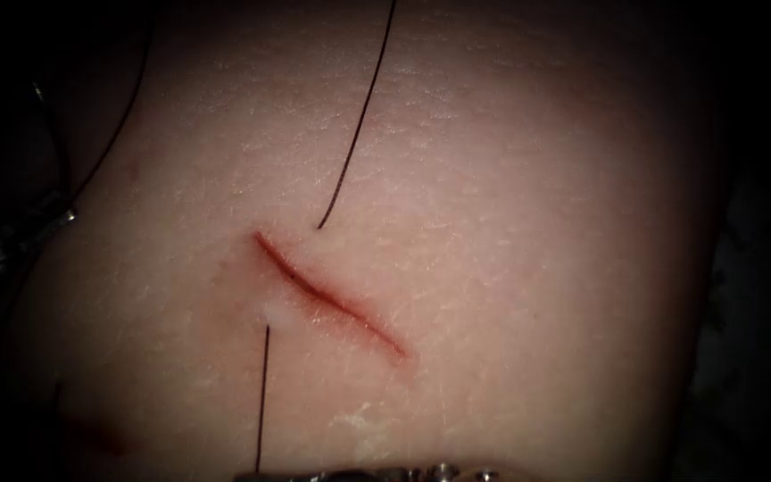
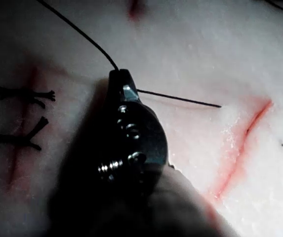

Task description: Wound Closure

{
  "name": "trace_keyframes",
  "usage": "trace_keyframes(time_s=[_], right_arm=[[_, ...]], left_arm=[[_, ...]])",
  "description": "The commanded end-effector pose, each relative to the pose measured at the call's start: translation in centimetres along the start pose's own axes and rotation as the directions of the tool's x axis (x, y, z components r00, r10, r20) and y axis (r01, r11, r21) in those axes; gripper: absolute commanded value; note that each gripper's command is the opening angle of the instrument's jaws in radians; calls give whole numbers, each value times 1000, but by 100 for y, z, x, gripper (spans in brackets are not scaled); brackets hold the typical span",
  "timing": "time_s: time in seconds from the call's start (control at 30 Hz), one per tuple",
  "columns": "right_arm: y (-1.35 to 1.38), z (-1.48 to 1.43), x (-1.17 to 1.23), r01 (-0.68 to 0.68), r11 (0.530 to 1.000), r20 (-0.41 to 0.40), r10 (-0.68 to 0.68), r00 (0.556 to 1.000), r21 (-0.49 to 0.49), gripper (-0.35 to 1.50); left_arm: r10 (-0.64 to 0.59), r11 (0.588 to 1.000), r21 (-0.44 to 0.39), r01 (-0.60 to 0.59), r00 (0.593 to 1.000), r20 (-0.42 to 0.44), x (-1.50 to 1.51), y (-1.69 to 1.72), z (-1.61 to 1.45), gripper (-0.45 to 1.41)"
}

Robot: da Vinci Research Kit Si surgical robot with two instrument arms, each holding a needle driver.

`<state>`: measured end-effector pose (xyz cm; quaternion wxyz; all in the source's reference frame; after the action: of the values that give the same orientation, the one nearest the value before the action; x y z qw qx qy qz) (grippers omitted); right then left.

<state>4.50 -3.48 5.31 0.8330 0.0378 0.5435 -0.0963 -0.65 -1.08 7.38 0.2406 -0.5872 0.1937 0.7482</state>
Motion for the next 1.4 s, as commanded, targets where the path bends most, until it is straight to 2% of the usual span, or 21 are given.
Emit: trace_keyframes(time_s=[0.03, 0.17, 0.43, 0.47, 0.5, 0.53, 0.57, 0.6, 0.63, 0.7, 0.73, 0.77, 0.93, 1.2, 1.4], right_arm=[[-19, 15, 5, -5, 1000, -9, 5, 1000, 15, -35], [-39, 24, 16, -8, 999, -26, 9, 1000, 47, -35], [-58, 39, 26, -37, 986, -55, 47, 997, 163, -35], [-48, 42, 23, -43, 986, -63, 54, 997, 160, 16], [-48, 42, 23, -43, 986, -63, 54, 997, 160, 16], [-40, 42, 21, -51, 988, -76, 63, 995, 146, 66], [-30, 41, 19, -63, 991, -79, 72, 994, 116, 103], [-16, 38, 15, -79, 994, -72, 84, 994, 72, 125], [-4, 35, 13, -93, 994, -70, 96, 993, 49, 132], [23, 26, 5, -103, 995, -85, 103, 991, 4, 137], [46, 17, -2, -98, 995, -79, 95, 992, -35, 140], [46, 17, -2, -98, 995, -79, 95, 992, -35, 140], [96, -3, -25, -92, 990, -81, 84, 993, -106, 143], [107, -7, -44, -101, 988, -68, 93, 993, -116, 143], [91, -32, -22, -96, 990, -89, 86, 992, -106, 143]], left_arm=[[-3, 1000, -1, 3, 1000, 1, -8, 9, 1, -45], [-3, 1000, -1, 3, 1000, 1, -8, 9, 1, -45], [-2, 1000, -3, 2, 1000, -1, -9, 9, 1, -45], [-2, 1000, -3, 2, 1000, -1, -8, 9, 1, -45], [-2, 1000, -3, 2, 1000, -1, -8, 9, 1, -45], [-2, 1000, -3, 2, 1000, -1, -8, 9, 1, -45], [-2, 1000, -3, 2, 1000, -1, -8, 9, 1, -45], [-2, 1000, -3, 2, 1000, -1, -8, 9, 1, -45], [-2, 1000, -3, 2, 1000, -1, -8, 9, 1, -45], [-2, 1000, -3, 2, 1000, -1, -8, 9, 1, -45], [-2, 1000, -3, 2, 1000, -1, -8, 9, 1, -45], [-2, 1000, -3, 2, 1000, -1, -8, 9, 1, -45], [-2, 1000, -5, 2, 1000, 1, -9, 9, 1, -45], [-1, 1000, -5, 1, 1000, 0, -9, 10, 0, -45], [-1, 1000, -9, 1, 1000, 1, -11, 9, 0, -45]])
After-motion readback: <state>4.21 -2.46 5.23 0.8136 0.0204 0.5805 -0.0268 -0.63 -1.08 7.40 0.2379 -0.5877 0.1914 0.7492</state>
